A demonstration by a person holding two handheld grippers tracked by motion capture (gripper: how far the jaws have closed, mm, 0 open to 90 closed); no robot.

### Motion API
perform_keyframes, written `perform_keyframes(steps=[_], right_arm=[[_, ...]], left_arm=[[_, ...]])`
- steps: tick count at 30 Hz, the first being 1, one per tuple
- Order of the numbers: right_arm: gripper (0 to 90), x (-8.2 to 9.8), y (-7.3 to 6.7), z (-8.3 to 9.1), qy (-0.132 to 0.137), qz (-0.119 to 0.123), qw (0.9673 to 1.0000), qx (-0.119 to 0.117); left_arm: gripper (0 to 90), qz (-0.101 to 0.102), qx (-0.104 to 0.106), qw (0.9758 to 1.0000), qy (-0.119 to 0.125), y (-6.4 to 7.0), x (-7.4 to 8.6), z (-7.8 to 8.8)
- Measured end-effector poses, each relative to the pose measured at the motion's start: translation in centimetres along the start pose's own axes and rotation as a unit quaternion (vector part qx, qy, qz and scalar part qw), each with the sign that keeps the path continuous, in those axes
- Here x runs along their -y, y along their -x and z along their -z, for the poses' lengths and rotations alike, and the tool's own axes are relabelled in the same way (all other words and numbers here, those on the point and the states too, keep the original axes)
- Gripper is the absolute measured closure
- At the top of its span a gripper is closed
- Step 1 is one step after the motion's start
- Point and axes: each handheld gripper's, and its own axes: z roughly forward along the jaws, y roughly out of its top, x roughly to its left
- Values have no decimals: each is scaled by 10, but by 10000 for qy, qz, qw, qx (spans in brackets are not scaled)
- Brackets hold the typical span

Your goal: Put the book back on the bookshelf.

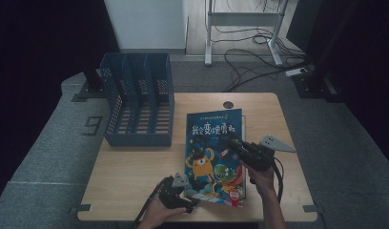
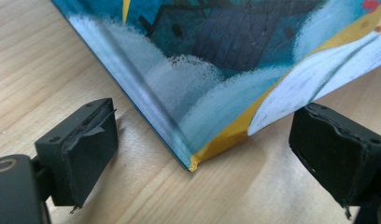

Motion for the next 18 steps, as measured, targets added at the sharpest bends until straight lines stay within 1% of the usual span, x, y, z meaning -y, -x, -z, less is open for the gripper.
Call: perform_keyframes(steps=[3,9,13,18], right_arm=[[741,0,-3,0,77,126,9999,15],[754,-3,-9,2,204,276,9994,-70],[762,-5,-16,4,209,432,9988,-56],[773,-6,-18,5,215,482,9986,-92]], left_arm=[[79,32,-66,10000,-25,-2,-1,0],[79,92,-189,9998,-15,-4,-4,-2],[79,117,-255,9996,-10,-5,-4,-3],[79,135,-340,9993,-46,-7,-7,-4]])
